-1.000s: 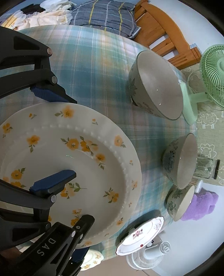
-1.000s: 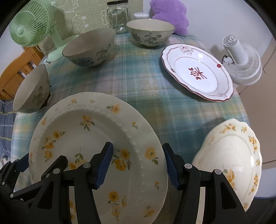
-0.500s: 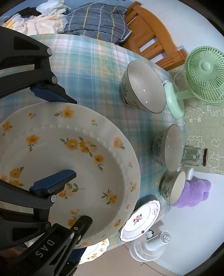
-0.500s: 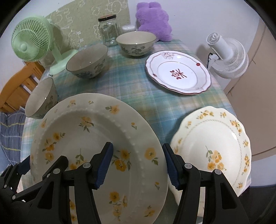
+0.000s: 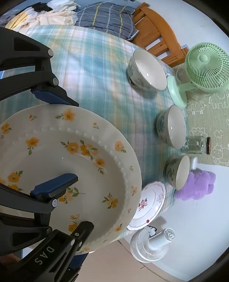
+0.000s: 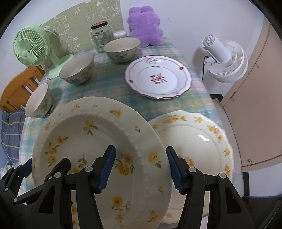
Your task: Organize plates and bowls
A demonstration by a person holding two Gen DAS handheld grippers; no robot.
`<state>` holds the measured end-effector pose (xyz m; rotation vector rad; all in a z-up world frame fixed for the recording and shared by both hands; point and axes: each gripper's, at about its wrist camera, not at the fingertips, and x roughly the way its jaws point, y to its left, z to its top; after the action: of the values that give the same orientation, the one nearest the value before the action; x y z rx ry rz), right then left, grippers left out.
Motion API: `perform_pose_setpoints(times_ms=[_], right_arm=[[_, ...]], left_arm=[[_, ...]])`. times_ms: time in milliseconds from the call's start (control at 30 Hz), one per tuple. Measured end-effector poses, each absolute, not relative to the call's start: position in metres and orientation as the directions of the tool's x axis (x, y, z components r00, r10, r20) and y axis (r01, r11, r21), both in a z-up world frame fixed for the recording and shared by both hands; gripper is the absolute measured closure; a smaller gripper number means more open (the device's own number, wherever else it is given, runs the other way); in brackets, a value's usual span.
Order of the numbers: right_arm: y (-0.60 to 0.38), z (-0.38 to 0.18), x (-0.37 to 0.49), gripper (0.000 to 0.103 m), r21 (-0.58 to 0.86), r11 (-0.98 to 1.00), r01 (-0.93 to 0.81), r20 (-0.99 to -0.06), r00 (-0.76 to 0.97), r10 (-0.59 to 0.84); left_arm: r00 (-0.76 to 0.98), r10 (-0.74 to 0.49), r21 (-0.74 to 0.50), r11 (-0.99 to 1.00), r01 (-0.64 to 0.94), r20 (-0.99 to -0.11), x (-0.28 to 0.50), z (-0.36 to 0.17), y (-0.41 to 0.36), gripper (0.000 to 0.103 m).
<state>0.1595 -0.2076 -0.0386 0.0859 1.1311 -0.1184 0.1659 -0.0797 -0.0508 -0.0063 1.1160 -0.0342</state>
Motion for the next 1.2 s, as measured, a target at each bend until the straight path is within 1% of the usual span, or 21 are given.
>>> perform_pose_setpoints(times_ms=[300,767,967,1200], right_arm=[[-0.259,-0.039,0.153,0.041,-0.009,0.989,0.147,-0.911,0.407,-0.069],[-0.331,-0.061,0.15,0.041,-0.039,0.983,0.182,-0.927,0.362,-0.104],[-0.349,-0.072,0.151,0.041,-0.036,0.98,0.194,-0.934,0.342,-0.102],[-0.36,-0.072,0.153,0.041,-0.026,0.981,0.194,-0.932,0.349,-0.094]], left_arm=[[0.421,-0.047,-0.038,0.999,0.029,-0.906,0.161,-0.06,-0.129,0.029],[0.378,-0.087,-0.08,0.996,0.037,-0.922,0.166,-0.092,-0.194,0.03],[0.393,-0.068,-0.054,0.997,0.047,-0.917,0.166,-0.097,-0.211,0.031],[0.394,-0.061,-0.046,0.998,0.048,-0.917,0.167,-0.095,-0.219,0.031]])
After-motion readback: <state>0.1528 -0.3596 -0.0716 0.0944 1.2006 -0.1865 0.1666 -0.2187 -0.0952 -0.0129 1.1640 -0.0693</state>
